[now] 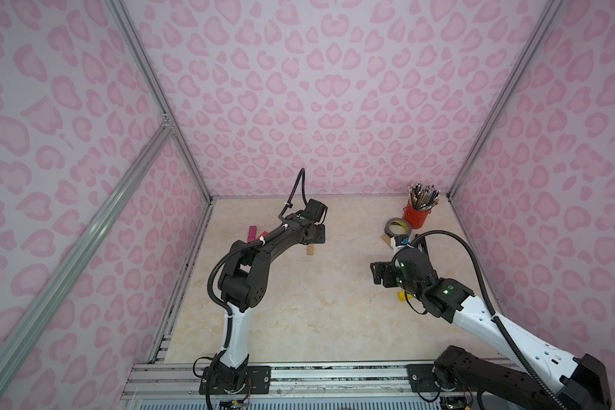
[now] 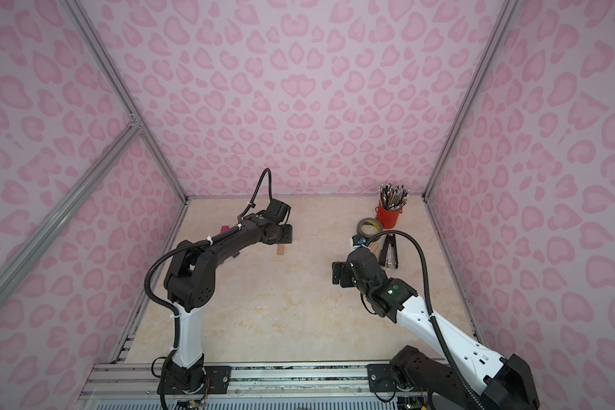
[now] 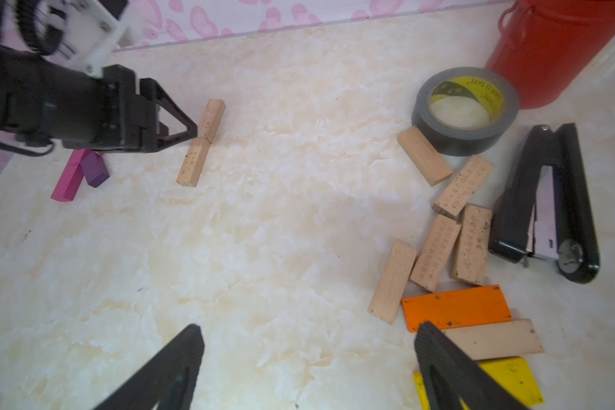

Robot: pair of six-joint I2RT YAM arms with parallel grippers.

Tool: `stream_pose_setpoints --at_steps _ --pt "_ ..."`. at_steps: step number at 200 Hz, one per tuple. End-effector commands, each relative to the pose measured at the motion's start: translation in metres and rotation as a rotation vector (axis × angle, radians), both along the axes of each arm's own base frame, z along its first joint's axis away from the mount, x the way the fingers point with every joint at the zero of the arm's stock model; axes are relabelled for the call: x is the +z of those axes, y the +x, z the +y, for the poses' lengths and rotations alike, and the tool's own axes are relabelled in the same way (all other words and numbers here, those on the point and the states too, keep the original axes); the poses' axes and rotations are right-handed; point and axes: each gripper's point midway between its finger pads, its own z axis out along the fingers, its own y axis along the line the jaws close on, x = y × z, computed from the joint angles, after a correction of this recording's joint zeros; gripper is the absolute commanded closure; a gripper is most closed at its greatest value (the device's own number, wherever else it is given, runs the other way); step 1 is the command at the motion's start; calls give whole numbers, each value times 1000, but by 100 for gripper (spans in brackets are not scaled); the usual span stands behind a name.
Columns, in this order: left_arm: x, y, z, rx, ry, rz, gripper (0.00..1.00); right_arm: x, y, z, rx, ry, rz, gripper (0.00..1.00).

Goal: Assemble the letter k with building blocks
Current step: Assemble the building block at the center of the board, then pick up the building block from the center of the board.

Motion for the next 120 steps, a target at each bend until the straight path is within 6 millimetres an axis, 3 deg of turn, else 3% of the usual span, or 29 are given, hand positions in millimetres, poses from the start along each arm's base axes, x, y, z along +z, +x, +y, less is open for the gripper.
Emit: stream_pose_setpoints --at_steps 1,31,69,96,120 --pt "53 -4 -15 -37 -122 -131 42 -12 6 -20 -80 -23 63 7" --pt "126 -37 -25 -137 -267 -314 39 -45 15 -49 -174 -85 219 14" --pt "180 -100 -16 -287 -362 -509 32 -86 26 -60 -217 -175 391 37" --pt "200 -151 -15 -464 -370 -652 22 -105 36 -54 -215 -208 455 54" --pt "205 -192 -13 -622 -372 -742 8 -122 43 -51 -226 -229 503 56"
